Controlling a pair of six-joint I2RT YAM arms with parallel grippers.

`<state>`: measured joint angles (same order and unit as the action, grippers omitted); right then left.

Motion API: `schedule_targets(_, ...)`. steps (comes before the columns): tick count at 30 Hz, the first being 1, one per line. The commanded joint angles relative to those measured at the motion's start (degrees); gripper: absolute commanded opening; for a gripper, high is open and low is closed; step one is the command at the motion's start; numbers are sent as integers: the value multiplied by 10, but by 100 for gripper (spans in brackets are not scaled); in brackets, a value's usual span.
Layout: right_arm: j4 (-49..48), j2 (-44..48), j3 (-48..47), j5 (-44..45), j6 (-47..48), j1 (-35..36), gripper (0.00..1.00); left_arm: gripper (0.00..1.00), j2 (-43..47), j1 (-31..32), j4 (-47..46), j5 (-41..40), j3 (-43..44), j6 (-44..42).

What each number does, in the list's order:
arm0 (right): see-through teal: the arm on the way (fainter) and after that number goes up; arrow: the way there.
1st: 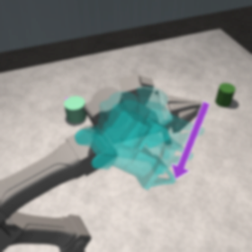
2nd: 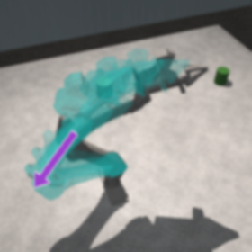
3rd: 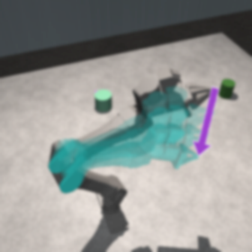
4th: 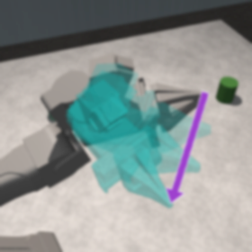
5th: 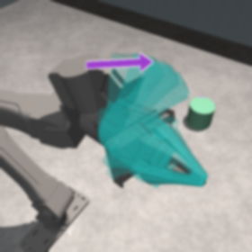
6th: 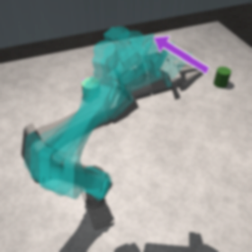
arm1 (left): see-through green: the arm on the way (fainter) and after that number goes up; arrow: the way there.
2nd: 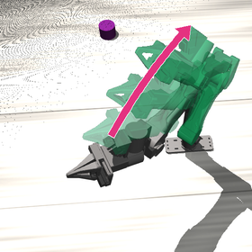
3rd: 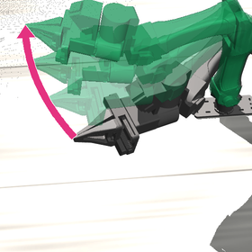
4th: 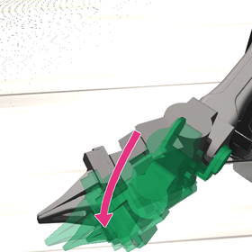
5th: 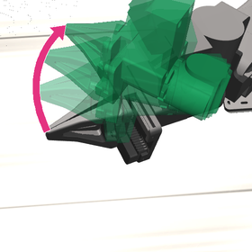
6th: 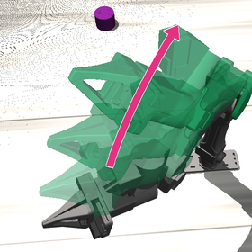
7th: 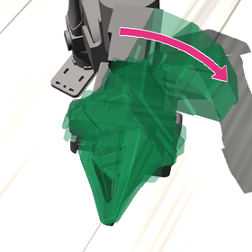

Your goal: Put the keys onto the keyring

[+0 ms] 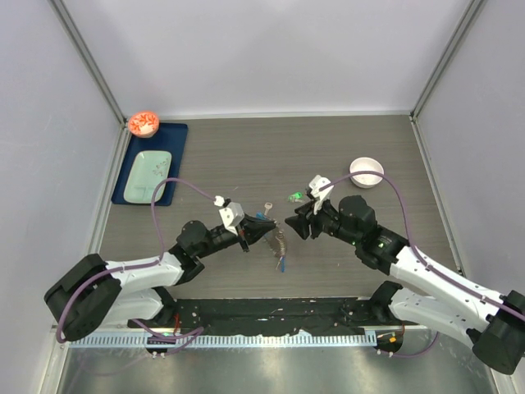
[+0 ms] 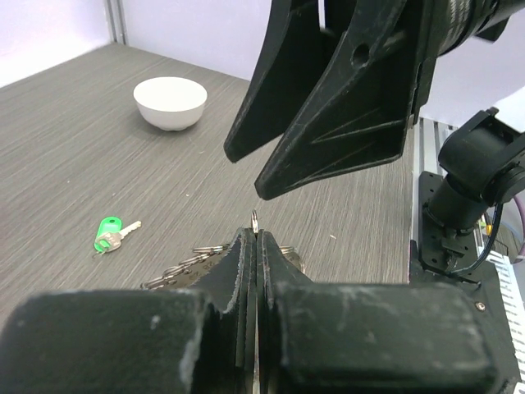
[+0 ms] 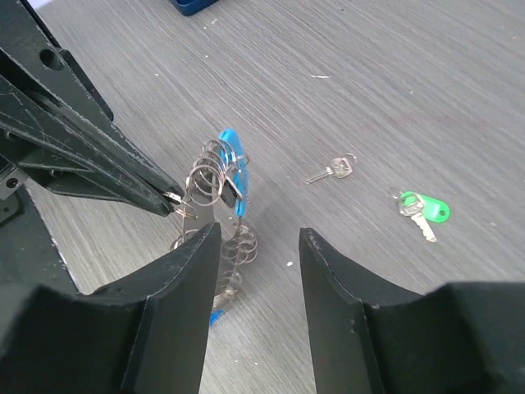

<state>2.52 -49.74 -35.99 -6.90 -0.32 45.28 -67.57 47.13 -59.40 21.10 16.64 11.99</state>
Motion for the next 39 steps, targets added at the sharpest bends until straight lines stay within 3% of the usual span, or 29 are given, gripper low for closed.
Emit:
schedule_targets(1, -160, 10, 43, -72, -79, -23, 48, 0, 18, 0, -87, -24, -6, 13)
schedule_targets(12, -278, -26, 90, -109, -131, -34, 46, 0, 4, -1, -117, -35, -8, 38)
schedule_targets(32, -368, -50, 116, -158, -182, -48, 40, 0, -23, -1, -157, -16, 1, 73)
schedule_targets(35, -372, -57, 117, -160, -185, -48, 32, 0, -27, -1, -166, -15, 0, 76)
schedule_targets(38, -365, -55, 117, -154, -183, -48, 17, 0, -26, -1, -168, -13, -1, 77)
schedule_targets(39, -361, -54, 114, -153, -181, -49, 8, 0, -26, -1, -168, -14, -3, 76)
